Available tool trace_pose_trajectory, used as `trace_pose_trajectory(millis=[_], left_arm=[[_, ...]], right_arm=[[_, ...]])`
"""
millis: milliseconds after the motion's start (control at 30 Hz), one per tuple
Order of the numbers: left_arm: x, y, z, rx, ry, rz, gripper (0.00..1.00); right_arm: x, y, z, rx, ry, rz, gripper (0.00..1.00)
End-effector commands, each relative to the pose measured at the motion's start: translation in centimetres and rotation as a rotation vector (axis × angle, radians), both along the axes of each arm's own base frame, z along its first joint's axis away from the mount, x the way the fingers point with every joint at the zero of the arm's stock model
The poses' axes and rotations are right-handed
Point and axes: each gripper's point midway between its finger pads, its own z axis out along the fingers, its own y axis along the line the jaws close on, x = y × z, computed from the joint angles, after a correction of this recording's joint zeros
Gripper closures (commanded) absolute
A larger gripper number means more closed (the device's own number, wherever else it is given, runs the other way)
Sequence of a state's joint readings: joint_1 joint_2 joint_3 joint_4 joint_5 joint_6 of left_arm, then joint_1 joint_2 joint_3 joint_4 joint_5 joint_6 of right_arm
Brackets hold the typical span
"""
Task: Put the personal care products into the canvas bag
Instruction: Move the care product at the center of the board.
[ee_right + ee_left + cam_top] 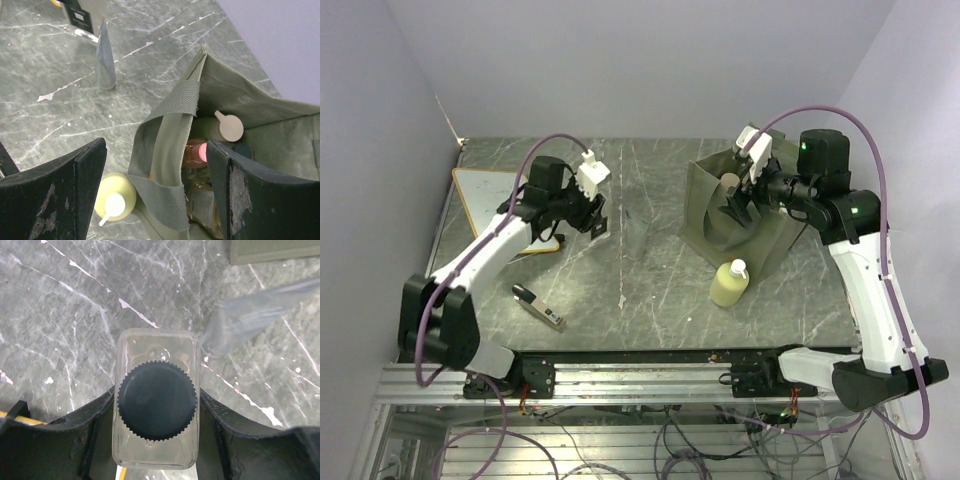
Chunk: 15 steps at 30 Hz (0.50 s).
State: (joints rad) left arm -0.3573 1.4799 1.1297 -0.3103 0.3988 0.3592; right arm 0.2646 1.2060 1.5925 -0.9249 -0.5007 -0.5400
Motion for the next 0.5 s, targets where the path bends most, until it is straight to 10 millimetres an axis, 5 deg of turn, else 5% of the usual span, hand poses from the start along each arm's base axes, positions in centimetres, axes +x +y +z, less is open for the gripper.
trace_pose_trajectory(millis=[0,467], left_arm=[[-2.0,-0.5,4.7,-0.103,-0.124,-0.031,0.93],[-13.7,-3.0,0.4,-0.069,-0.076,-0.440,0.93]], right_arm=[[0.2,0.4,-0.1,-0.015,0.008,0.038,0.20],[-0.7,1.3,-1.9,-0.062,0.056,0.120,0.19]])
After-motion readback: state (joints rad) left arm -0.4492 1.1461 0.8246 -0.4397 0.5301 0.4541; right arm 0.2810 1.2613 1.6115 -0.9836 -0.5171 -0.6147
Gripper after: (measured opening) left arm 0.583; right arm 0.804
